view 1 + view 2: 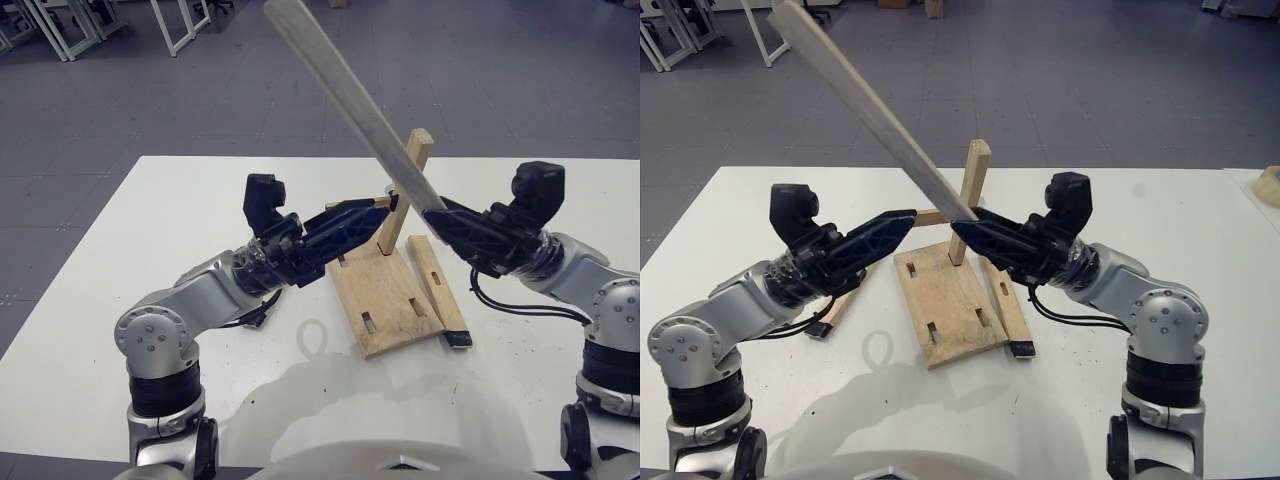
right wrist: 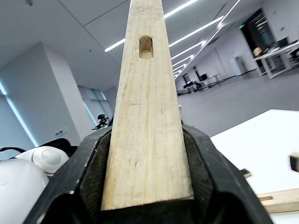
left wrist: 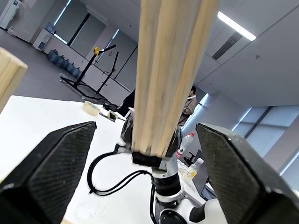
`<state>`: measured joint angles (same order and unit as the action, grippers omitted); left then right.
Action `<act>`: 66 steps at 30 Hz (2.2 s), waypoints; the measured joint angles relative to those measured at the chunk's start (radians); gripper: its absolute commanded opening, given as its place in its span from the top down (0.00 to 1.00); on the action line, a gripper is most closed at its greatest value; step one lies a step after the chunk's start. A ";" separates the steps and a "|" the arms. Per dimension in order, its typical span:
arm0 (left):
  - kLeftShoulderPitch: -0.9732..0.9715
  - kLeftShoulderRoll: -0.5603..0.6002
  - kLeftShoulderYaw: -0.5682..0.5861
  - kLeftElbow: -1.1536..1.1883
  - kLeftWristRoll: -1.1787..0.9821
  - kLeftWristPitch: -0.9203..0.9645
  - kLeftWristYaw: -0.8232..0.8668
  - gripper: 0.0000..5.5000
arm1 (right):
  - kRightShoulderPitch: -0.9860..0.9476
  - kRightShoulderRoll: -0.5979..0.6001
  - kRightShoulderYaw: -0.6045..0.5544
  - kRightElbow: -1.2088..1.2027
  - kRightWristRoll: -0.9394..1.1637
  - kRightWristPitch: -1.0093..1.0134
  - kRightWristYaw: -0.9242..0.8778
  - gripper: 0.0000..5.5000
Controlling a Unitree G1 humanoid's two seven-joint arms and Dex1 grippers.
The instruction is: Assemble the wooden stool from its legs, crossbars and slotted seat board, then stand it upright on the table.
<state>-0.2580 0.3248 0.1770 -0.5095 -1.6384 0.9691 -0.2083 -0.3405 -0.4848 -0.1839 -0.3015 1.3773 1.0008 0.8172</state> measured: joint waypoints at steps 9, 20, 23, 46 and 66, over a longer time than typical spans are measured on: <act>-0.019 0.054 -0.046 -0.022 -0.153 -0.113 0.077 0.28 | 0.038 -0.010 0.051 -0.012 -0.057 0.000 0.062 0.63; -0.021 0.138 -0.094 0.002 -0.121 -0.114 0.045 0.59 | 0.043 -0.030 0.079 -0.017 -0.115 -0.005 0.121 0.63; -0.021 0.156 -0.096 0.005 -0.095 -0.114 0.022 0.60 | 0.045 -0.031 0.083 -0.016 -0.122 -0.005 0.121 0.63; 0.112 0.348 -0.010 0.194 0.577 -0.324 -0.437 0.62 | 0.091 -0.252 0.413 0.105 -0.988 -0.449 0.176 0.38; 0.134 0.254 -0.066 0.272 0.878 -0.431 -0.536 0.62 | 0.014 -0.304 0.644 0.136 -1.503 -0.755 0.198 0.38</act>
<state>-0.1242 0.5783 0.1114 -0.2371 -0.7602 0.5382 -0.7439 -0.3267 -0.7884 0.4599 -0.1657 -0.1259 0.2461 1.0156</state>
